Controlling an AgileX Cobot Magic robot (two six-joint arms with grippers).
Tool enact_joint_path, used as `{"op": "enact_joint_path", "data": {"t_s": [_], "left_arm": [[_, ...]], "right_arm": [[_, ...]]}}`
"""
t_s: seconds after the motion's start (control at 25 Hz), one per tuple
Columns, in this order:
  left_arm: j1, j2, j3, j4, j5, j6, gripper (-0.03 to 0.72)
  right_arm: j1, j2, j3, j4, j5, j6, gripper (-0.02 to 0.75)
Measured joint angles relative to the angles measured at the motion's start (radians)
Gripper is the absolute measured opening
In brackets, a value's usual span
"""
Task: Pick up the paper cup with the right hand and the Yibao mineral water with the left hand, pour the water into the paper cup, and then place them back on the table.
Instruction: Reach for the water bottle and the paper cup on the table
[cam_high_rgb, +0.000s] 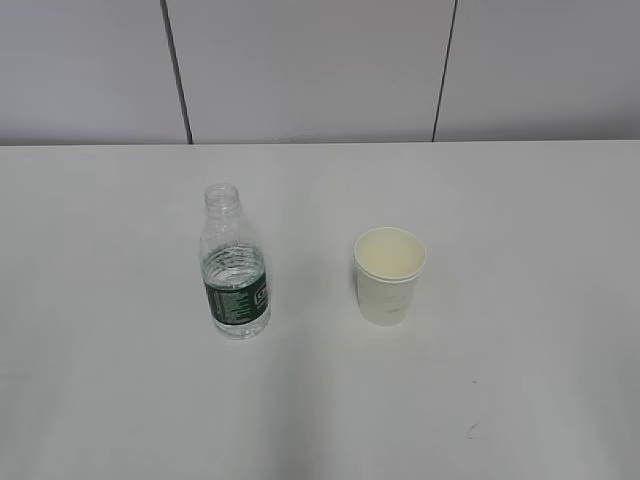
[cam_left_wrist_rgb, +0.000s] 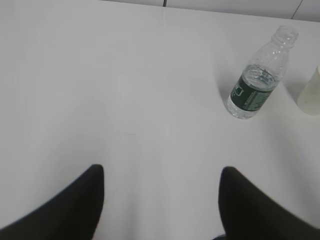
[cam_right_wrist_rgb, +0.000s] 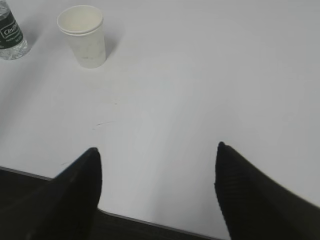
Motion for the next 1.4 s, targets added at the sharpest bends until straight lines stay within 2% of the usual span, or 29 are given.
{"op": "enact_joint_path", "data": {"t_s": [1.4], "left_arm": [[0.000,0.000,0.000,0.000,-0.001,0.000,0.449]], "right_arm": [[0.000,0.000,-0.004,0.000,-0.004,0.000,0.552]]}}
